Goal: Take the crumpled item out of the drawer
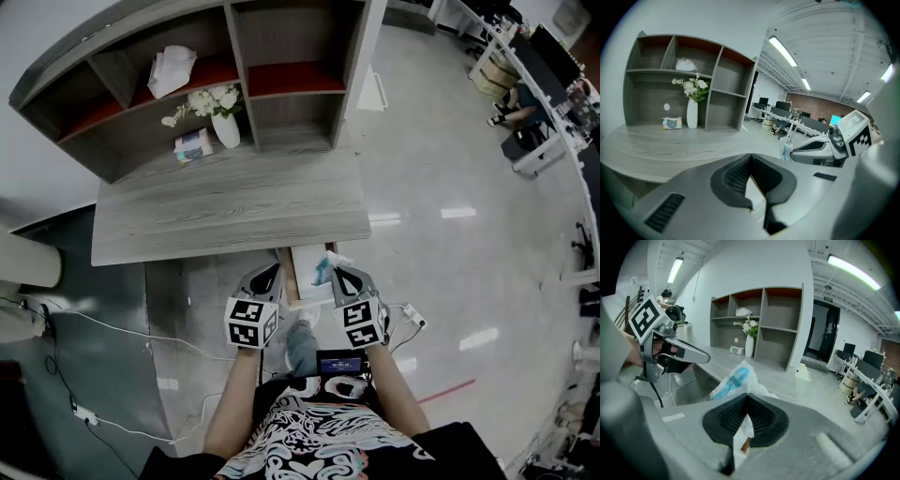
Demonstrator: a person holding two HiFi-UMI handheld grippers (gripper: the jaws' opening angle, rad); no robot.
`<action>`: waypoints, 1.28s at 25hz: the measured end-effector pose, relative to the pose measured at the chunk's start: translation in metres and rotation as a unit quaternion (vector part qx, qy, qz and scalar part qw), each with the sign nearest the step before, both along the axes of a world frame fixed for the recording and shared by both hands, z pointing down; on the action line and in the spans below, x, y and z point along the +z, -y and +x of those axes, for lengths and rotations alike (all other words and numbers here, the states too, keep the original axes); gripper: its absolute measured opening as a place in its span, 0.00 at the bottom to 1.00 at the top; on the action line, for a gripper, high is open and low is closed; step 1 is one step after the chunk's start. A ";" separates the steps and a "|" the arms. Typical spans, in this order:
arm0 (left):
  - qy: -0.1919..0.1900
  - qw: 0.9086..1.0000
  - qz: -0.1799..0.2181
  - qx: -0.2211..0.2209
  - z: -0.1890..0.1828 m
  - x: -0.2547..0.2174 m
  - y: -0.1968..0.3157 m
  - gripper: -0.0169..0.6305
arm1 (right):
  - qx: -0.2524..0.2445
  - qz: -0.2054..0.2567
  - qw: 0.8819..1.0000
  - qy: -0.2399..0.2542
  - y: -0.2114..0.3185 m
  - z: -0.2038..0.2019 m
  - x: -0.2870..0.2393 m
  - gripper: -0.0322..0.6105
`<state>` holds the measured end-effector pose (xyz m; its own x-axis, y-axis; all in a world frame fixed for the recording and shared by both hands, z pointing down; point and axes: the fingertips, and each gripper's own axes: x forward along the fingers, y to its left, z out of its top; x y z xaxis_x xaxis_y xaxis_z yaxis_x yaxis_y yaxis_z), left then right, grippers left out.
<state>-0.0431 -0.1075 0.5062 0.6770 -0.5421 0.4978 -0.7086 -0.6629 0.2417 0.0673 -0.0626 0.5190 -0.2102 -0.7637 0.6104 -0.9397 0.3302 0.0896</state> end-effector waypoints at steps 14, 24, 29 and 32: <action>-0.018 0.998 0.054 -0.025 -0.020 -0.041 -0.015 0.02 | 0.042 0.049 0.997 0.033 -0.030 -0.001 -0.039 0.06; -0.030 0.998 0.060 -0.023 -0.017 -0.046 -0.030 0.02 | 0.065 0.052 0.996 0.038 -0.045 0.007 -0.042 0.06; -0.027 0.997 0.062 -0.026 -0.018 -0.049 -0.038 0.02 | 0.065 0.052 0.996 0.044 -0.051 0.008 -0.041 0.06; -0.025 0.997 0.063 -0.028 -0.020 -0.049 -0.041 0.02 | 0.060 0.052 0.996 0.040 -0.054 0.007 -0.039 0.06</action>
